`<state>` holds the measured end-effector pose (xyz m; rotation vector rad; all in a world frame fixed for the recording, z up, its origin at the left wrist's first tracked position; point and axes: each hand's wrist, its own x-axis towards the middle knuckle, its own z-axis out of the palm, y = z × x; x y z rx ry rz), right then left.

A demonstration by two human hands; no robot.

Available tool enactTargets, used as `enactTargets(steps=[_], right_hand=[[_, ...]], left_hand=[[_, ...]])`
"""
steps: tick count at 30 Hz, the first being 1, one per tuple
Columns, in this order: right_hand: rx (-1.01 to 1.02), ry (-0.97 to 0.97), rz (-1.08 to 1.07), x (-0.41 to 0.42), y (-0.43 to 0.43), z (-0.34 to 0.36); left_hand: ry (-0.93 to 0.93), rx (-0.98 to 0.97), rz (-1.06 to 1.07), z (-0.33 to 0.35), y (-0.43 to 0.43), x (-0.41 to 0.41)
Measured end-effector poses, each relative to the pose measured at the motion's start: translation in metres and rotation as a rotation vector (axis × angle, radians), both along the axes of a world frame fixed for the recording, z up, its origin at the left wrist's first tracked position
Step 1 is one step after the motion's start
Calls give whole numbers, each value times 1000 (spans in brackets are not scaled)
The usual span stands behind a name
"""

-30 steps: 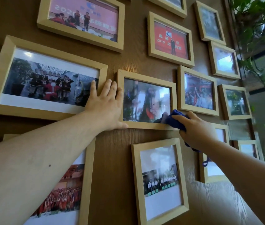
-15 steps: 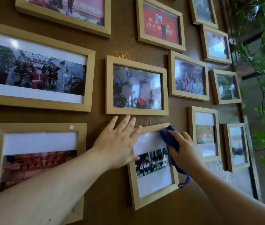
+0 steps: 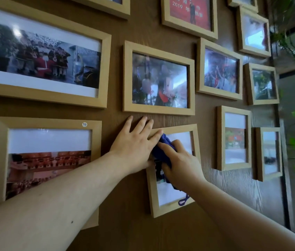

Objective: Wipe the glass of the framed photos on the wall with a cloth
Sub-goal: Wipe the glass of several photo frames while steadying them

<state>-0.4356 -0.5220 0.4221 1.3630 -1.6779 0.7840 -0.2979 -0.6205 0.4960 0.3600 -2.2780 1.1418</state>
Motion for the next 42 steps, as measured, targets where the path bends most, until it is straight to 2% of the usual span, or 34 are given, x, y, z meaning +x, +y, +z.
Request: enactTargets(steps=[5,7,10,14,19,24,29,33,38,42], right_hand=[[46,129,-76,-30,18,-2],[20,42,-129,-49,27,-6],[-68,-189,-187,-67,33,-11],[-82,-228,-138,-49,23,-14],[93,-31,39,-11,8,-28],[129,81,-21,-39,26,-22],[65,-131,-156,-72,46,-36],[61,-215,-124,-57,38,-42],[276,27,-1,-21,26,-48],[354,103,-5,-25,33,-43]], left_hand=[[-7,23,-6,0,-1,-1],[-11,16,1,1,-2,-1],[-10,18,-4,1,-3,-1],[-15,31,1,0,-3,-1],[-20,43,8,0,-3,-2],[-16,43,12,-1,-5,-4],[-4,31,13,-3,-6,-3],[-4,30,18,-3,-4,-4],[-1,29,28,-3,-3,-4],[2,25,35,-3,-4,-4]])
